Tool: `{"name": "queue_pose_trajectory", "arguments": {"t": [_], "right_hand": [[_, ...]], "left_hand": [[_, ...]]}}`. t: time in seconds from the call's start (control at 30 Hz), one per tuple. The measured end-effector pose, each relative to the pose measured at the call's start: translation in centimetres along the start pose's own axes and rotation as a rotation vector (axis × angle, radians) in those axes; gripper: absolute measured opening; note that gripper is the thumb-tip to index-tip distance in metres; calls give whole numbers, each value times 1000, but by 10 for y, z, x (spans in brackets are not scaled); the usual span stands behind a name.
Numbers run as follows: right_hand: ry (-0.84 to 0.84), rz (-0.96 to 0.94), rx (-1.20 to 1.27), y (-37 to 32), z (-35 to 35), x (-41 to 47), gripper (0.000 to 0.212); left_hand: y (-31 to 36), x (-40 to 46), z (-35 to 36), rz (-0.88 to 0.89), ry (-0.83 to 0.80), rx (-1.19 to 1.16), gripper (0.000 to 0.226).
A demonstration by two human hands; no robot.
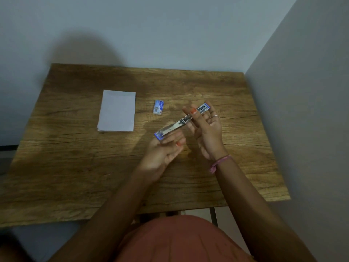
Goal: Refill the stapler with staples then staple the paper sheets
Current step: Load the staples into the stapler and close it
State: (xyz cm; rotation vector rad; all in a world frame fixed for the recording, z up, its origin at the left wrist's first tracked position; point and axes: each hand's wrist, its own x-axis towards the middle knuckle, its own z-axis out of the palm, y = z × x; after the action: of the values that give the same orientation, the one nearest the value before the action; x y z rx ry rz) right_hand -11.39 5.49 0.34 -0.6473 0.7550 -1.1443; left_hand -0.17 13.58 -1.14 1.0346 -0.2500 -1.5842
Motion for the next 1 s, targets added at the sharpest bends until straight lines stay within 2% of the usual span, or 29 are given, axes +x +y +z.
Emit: {"name": "queue_pose_trajectory", "arguments": {"t": [0.07, 0.17, 0.27, 0.4, 0.47, 0.6, 0.73, 0.83, 0.93, 1.0], "right_hand": [[2, 12, -1, 1, 3, -1, 60], [2, 26, -14, 3, 6, -3, 54], [-1, 39, 8, 6, 8, -5, 51], [21, 44, 44, 8, 9, -5, 58], [34, 46, 62, 8, 8, -6, 52], [33, 71, 108, 9, 8, -8, 39], [39, 60, 10, 11, 9, -11, 47], [40, 28, -108, 9, 9, -12, 46], [69, 17, -123, 9, 6, -12, 45], [72, -8, -177, 9, 5, -12, 54]], "left_hand": [[-7, -5, 2, 135, 52, 135, 44], [-4, -5, 7, 333, 134, 170, 49], [3, 0, 11, 477, 180, 245, 43], [3, 4, 13, 546, 211, 334, 39], [2, 6, 13, 572, 218, 386, 39], [2, 12, 21, 672, 222, 597, 53], [5, 21, 26, 699, 285, 779, 61], [10, 22, 28, 719, 283, 865, 45], [11, 22, 32, 715, 263, 904, 29], [9, 24, 32, 671, 281, 959, 22]]}}
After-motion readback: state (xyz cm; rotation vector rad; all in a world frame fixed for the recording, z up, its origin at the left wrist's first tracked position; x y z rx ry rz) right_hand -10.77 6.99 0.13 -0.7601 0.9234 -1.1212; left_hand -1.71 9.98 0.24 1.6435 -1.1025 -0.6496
